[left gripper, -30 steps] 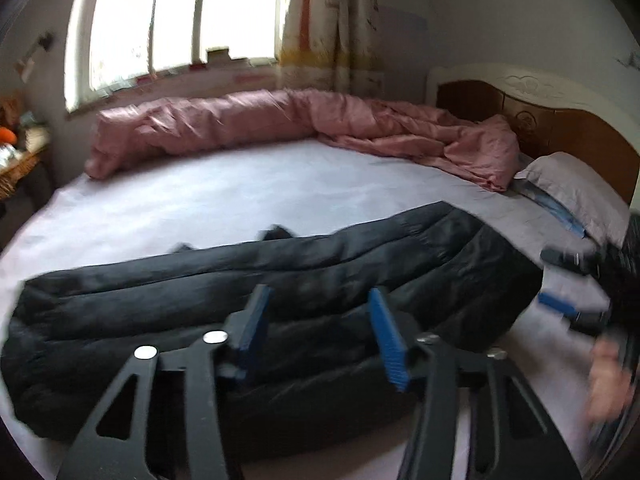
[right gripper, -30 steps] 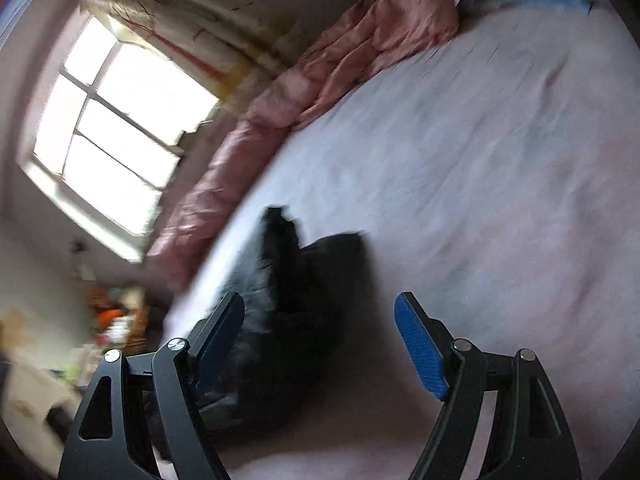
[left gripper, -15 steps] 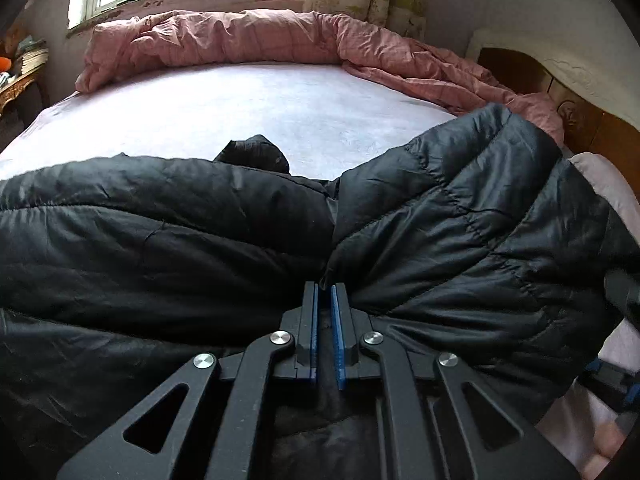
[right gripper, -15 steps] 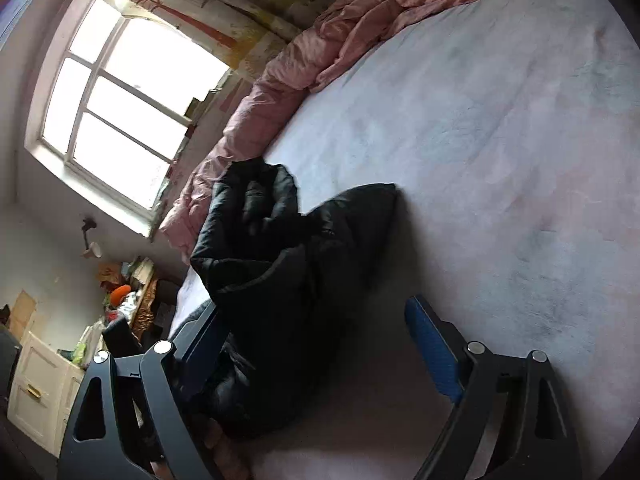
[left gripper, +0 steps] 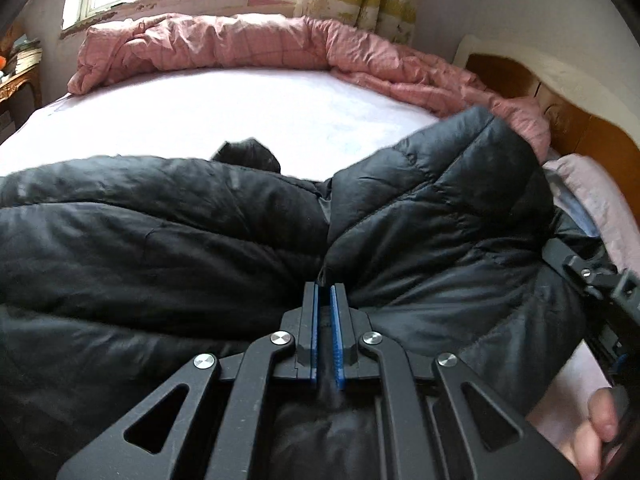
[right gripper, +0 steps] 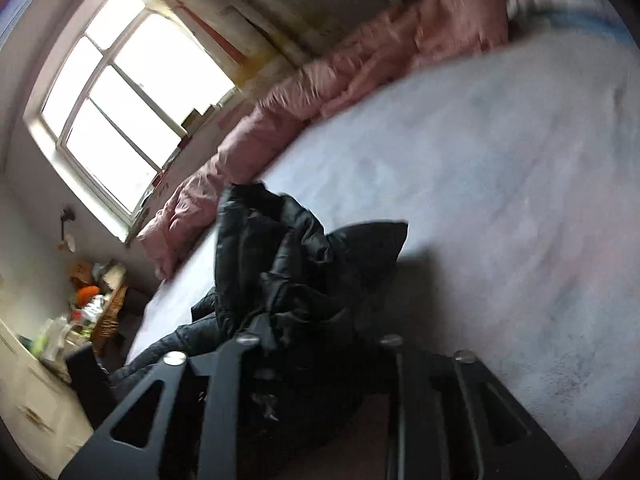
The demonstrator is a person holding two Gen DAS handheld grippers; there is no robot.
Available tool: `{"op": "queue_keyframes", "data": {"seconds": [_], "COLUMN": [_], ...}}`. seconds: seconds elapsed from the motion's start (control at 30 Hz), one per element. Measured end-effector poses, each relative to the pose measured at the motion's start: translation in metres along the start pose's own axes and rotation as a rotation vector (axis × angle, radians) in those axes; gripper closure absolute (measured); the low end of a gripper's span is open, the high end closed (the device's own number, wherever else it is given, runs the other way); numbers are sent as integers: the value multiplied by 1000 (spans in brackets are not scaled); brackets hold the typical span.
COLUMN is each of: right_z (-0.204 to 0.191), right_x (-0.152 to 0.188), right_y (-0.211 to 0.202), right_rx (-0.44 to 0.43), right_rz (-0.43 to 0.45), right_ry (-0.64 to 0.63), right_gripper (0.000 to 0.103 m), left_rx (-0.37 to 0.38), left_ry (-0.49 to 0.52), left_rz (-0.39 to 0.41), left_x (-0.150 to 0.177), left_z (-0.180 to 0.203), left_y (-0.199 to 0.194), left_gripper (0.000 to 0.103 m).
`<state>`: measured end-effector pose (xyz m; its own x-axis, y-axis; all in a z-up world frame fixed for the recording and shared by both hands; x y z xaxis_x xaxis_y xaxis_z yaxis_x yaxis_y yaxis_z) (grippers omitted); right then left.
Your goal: Fold large clothes
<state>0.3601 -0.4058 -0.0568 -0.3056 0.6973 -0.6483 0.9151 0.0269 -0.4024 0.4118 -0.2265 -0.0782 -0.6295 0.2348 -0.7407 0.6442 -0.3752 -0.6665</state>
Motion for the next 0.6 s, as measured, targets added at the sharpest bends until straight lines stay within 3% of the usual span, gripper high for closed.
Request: {"op": "queue_keyframes", "data": {"seconds": [0.1,0.2,0.37,0.5,0.6], "right_z": [-39,-82,-159,-214,-228], "right_x": [5,15,57,129,182], "right_y": [-24,-41,-47,-42,-39], "right_rx": [50,60,144,49,18], "right_rz": [96,157,232,146,89], "right_ry": [-239,-415,-704,-895,-1039], "right_gripper": [85,85,83,82,82], "left_rx": [14,-62,-175,-222,-216], "left_ry": [26,64,28,-30,-81], "left_rz": [101,186,239,251,232], "left_x": [-10,-20,-15,7,27], "left_z": [-2,-27,-99,-152,-182], "left_y": [-56,-116,-184,-208,-206], "left_gripper": [96,96,96,96,97]}}
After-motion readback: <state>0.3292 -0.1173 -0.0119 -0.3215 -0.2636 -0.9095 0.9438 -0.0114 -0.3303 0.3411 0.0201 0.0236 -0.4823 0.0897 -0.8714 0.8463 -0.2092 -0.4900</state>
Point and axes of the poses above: each gripper's, at about its wrist camera, not at the fingertips, and y roughly the way its jaws point, z to its right, x to its underside, the point moved 9 cm from there along y, roughly the way its jaws point, and after that the axes turned 9 degrees about y, right-handed, at the moved point
